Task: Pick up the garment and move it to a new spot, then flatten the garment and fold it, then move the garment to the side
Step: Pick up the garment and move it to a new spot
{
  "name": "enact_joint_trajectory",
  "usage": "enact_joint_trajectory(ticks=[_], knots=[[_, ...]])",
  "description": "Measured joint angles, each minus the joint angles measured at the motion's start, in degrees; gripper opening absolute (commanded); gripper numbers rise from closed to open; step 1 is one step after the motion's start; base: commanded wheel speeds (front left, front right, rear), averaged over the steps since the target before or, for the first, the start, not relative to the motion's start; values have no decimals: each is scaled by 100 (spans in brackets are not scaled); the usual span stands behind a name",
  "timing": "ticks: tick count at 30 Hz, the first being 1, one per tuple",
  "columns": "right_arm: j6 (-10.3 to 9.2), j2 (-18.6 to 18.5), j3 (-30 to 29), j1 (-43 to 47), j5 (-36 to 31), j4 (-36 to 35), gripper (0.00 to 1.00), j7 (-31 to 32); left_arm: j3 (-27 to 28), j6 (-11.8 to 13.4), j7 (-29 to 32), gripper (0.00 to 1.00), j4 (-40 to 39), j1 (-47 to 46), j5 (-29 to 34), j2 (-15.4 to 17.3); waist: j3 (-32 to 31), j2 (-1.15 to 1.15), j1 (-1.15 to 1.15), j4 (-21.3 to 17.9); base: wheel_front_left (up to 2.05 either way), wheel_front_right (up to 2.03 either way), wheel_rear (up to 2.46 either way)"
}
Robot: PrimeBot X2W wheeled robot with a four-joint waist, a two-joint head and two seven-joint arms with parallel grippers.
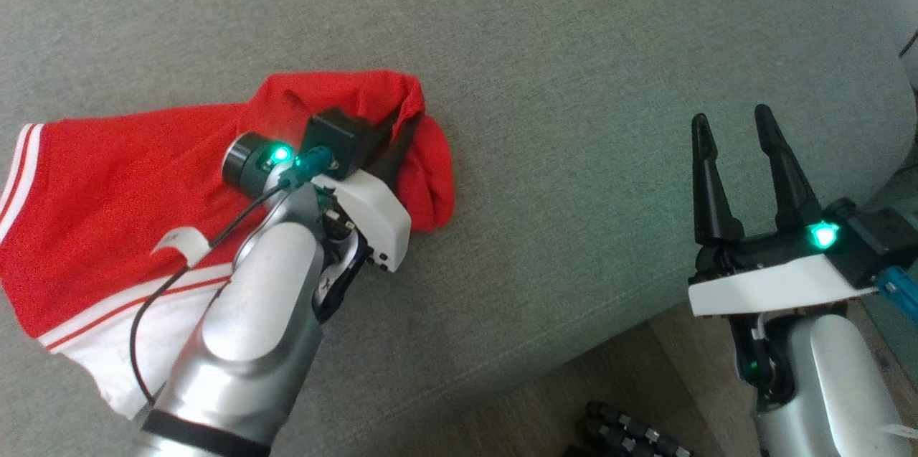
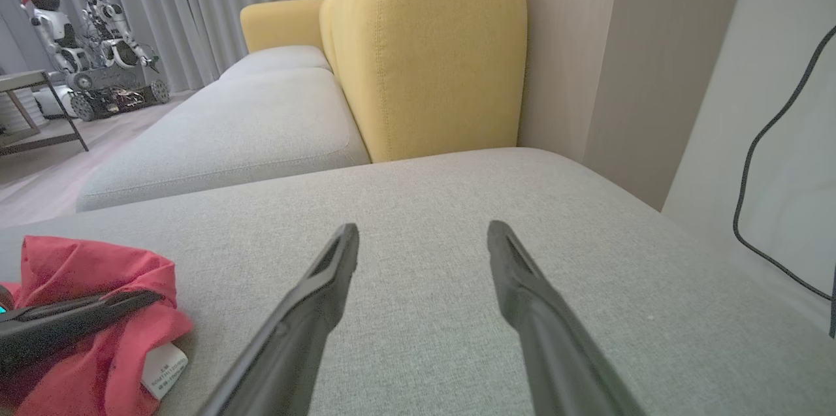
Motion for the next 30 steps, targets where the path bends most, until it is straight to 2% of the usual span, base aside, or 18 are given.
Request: enact_joint_trajectory(ticks=[7, 13, 18, 23, 30], knots=[[0, 1, -55, -5, -62, 120, 100, -38, -109, 4, -505, 100, 196, -179, -67, -5, -150, 0, -1, 259, 0, 0, 0], [0, 0, -148, -7, -222, 143, 100, 46, 291, 324, -926, 100, -129, 107, -345, 42, -409, 0, -1, 731, 0, 0, 0], [0, 0, -254, -4, -346, 142, 100, 168, 788, 709, -1094, 100, -456, 618, -510, 321, -640, 0, -1, 1196, 0, 0, 0], [0, -1, -349, 5, -475, 143, 100, 276, 1220, 964, -1150, 100, -738, 1097, -648, 645, -862, 0, -1, 1641, 0, 0, 0], [0, -1, -417, 68, -566, 185, 100, 415, 1552, 1117, -1193, 100, -1117, 1783, -751, 947, -1202, 0, -1, 2077, 0, 0, 0]])
